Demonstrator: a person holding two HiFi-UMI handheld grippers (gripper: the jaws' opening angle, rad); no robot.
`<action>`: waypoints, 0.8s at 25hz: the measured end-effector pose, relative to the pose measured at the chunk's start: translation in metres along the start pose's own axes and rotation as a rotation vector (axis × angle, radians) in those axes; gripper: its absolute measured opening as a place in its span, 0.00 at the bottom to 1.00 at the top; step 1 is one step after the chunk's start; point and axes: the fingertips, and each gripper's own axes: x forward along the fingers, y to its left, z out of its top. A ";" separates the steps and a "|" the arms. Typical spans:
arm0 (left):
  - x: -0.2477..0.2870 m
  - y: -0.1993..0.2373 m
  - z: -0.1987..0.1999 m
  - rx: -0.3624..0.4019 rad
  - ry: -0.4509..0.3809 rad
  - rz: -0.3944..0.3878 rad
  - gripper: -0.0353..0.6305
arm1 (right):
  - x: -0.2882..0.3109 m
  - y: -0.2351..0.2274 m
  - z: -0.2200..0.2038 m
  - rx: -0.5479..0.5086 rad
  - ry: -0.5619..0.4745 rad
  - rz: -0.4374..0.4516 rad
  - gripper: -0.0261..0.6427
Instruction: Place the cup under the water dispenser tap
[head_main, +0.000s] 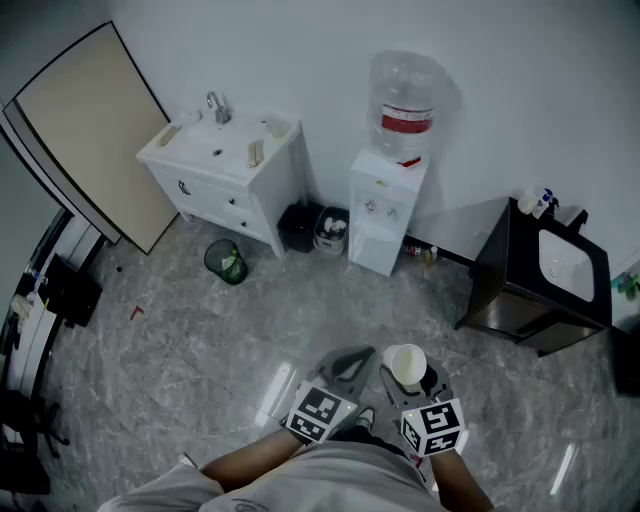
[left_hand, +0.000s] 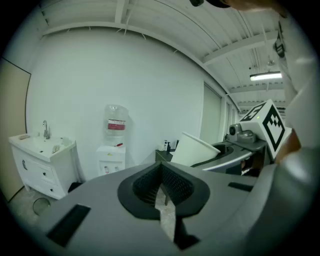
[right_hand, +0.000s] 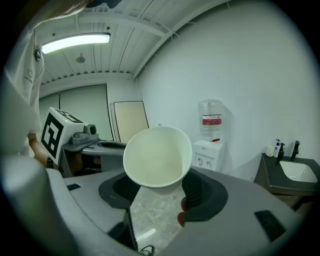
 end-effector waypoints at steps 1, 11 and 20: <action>0.003 -0.001 0.001 0.001 -0.001 0.001 0.06 | 0.000 -0.003 0.000 -0.001 -0.002 0.001 0.44; 0.025 -0.013 0.000 0.006 0.013 0.008 0.06 | -0.004 -0.026 -0.005 0.015 0.002 0.032 0.44; 0.051 -0.016 0.002 0.004 0.022 0.053 0.06 | -0.008 -0.058 -0.006 -0.001 -0.004 0.045 0.44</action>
